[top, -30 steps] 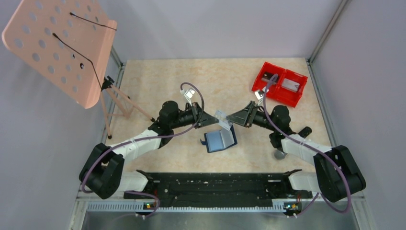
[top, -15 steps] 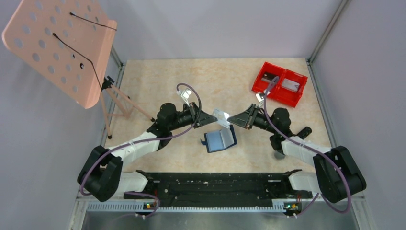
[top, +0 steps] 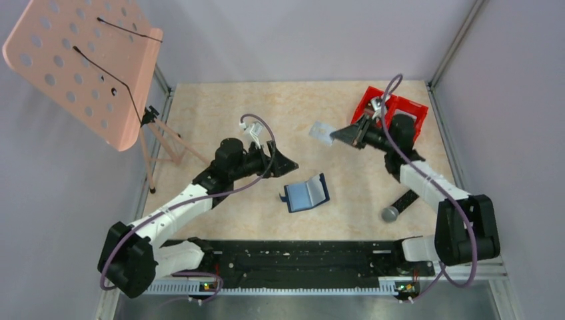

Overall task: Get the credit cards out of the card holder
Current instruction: Place the credit card in the storage box.

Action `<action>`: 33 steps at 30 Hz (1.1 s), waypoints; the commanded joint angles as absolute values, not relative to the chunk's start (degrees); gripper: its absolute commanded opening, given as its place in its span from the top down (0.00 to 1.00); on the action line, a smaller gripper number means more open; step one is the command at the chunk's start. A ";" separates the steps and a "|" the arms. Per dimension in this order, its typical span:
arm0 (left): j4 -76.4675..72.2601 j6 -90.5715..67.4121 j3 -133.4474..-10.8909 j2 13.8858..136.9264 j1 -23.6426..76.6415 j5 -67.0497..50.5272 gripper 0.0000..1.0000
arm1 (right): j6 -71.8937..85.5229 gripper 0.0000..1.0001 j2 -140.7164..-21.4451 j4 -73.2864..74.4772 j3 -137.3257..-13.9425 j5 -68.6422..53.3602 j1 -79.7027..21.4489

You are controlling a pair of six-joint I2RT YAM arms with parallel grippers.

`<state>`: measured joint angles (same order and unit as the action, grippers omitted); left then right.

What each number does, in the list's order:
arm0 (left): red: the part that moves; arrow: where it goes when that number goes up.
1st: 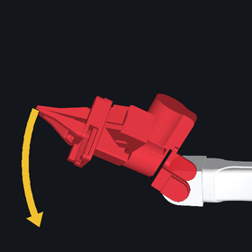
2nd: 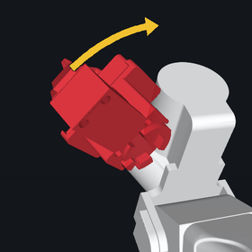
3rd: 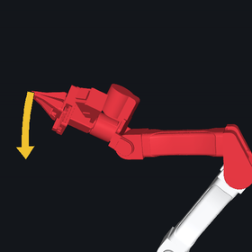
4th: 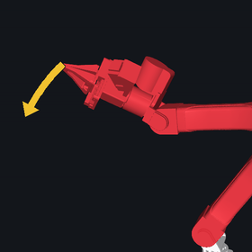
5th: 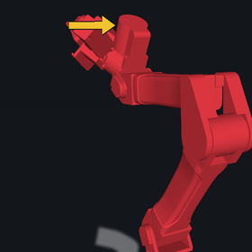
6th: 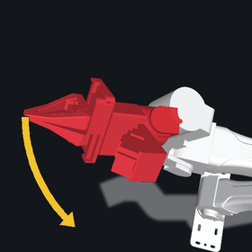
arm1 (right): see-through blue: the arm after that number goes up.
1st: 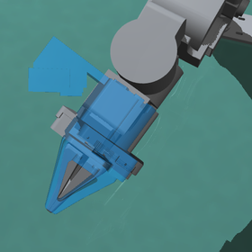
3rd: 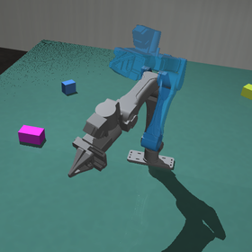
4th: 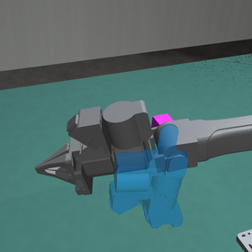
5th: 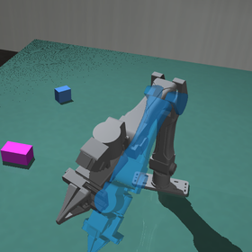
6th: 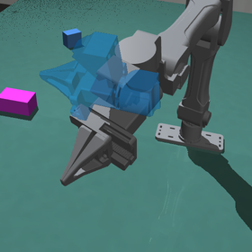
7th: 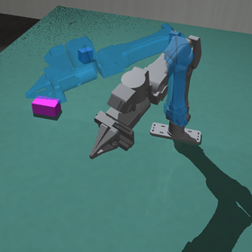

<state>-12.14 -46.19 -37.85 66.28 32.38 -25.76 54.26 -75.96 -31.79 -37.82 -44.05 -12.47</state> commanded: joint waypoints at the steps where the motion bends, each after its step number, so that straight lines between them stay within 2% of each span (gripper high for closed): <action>1: 4.68 -33.37 -45.73 62.86 32.37 -19.64 0.19 | 34.79 1.00 -79.32 -3.26 -52.98 -41.20 -3.72; 4: 12.50 -30.30 -49.96 63.52 32.47 -17.51 0.13 | 28.15 1.00 -83.45 10.15 -62.38 -38.62 1.91; 7: 17.41 -30.01 -52.81 64.50 32.44 -18.22 0.12 | 24.00 1.00 -87.47 20.12 -72.64 -36.02 7.09; 12: 29.10 -24.16 -58.70 64.41 32.52 -13.71 0.13 | 23.59 1.00 -92.43 27.42 -82.41 -35.26 16.20; 16: 35.79 -18.07 -61.97 63.28 32.48 -6.43 0.13 | 20.42 1.00 -98.27 34.48 -89.91 -31.76 18.43; 23: 30.93 -16.19 -55.56 57.44 32.45 5.98 0.16 | 14.42 1.00 -109.79 45.28 -102.22 -20.97 19.06; 33: 30.45 -13.57 -54.09 53.04 32.44 14.69 0.16 | 11.59 1.00 -125.95 53.39 -121.97 -21.19 20.76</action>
<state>32.99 -15.62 -54.98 54.74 32.40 9.91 13.72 -122.78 49.45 -115.31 -21.74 19.81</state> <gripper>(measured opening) 0.841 0.006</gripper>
